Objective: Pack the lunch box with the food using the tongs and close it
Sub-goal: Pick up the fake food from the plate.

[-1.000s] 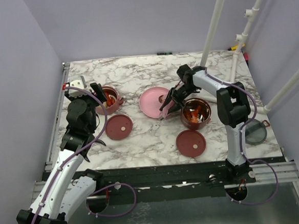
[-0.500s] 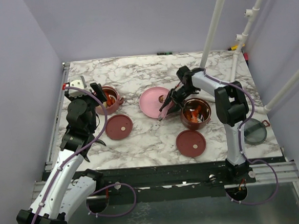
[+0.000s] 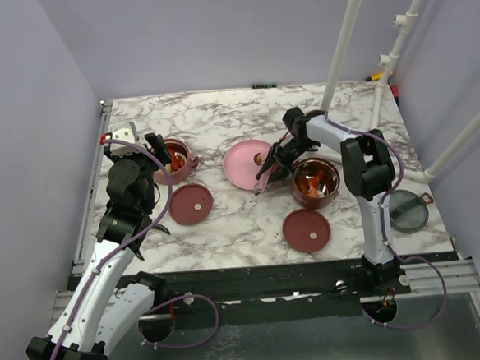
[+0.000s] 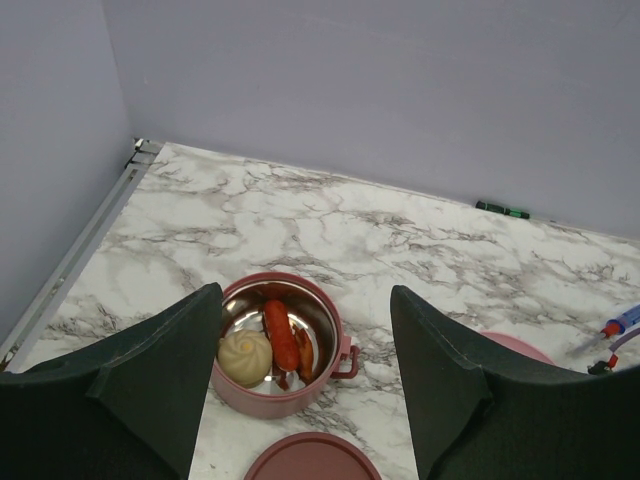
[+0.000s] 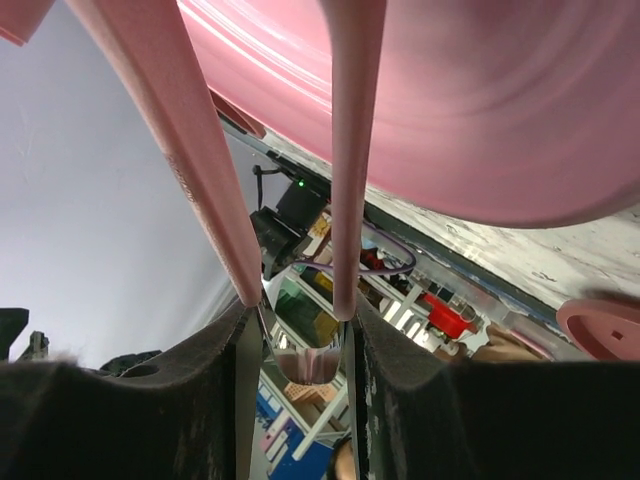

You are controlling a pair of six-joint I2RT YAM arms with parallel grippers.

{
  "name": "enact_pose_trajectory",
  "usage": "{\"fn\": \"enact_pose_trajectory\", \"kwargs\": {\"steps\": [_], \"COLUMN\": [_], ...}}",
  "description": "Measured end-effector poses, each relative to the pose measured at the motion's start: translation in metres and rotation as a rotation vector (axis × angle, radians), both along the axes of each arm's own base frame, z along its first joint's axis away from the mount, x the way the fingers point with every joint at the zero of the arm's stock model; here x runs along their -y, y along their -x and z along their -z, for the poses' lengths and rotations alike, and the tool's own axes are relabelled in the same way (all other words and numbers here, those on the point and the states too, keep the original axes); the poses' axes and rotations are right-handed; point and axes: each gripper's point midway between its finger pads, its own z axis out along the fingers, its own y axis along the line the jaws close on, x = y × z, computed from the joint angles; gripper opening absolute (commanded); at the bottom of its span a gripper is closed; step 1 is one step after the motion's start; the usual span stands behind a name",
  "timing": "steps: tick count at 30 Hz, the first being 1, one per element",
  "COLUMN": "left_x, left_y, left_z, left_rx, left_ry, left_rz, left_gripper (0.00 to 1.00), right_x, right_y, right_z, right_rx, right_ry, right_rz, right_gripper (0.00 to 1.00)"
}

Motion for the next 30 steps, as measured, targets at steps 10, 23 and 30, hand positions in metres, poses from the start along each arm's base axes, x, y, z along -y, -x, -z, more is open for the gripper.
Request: {"fn": "enact_pose_trajectory", "kwargs": {"steps": [10,23,30], "left_x": [0.0,0.0,0.0], "left_y": [0.0,0.0,0.0], "left_z": [0.0,0.0,0.0], "left_rx": [0.0,0.0,0.0], "left_ry": [-0.001,-0.003,-0.003], "left_rz": [0.0,0.0,0.0], "left_gripper": [0.7,0.7,0.7], "right_x": [0.001,0.015,0.018], "right_y": [-0.005,0.016,0.019], "right_z": [0.003,-0.006,-0.024], "right_rx": [0.022,0.071,0.131], "right_ry": [-0.011,0.04,0.033], "right_rz": [-0.011,-0.012,-0.001], "right_gripper": [0.13,0.01,0.01]}}
